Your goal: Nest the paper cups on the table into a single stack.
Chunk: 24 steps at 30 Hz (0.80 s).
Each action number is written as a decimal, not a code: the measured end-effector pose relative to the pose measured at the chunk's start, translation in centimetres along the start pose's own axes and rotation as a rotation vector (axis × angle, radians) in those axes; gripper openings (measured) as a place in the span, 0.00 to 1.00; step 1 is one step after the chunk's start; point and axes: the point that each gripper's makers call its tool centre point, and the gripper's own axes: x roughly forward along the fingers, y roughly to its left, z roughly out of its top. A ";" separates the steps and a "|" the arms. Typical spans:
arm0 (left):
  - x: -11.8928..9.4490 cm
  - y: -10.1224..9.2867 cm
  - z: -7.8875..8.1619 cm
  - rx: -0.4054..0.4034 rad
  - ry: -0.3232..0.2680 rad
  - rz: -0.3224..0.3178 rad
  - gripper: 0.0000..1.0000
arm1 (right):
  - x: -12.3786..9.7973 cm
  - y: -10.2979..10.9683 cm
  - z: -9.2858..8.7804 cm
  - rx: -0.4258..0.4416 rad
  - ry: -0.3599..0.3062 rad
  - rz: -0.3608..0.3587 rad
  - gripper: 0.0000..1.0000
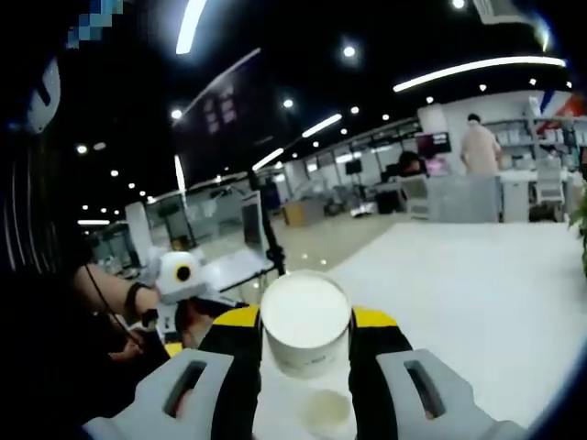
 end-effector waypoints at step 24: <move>-0.3 -2.1 5.4 -0.005 -0.189 -0.071 0.61 | -0.2 2.7 -1.7 0.087 -0.005 0.093 0.33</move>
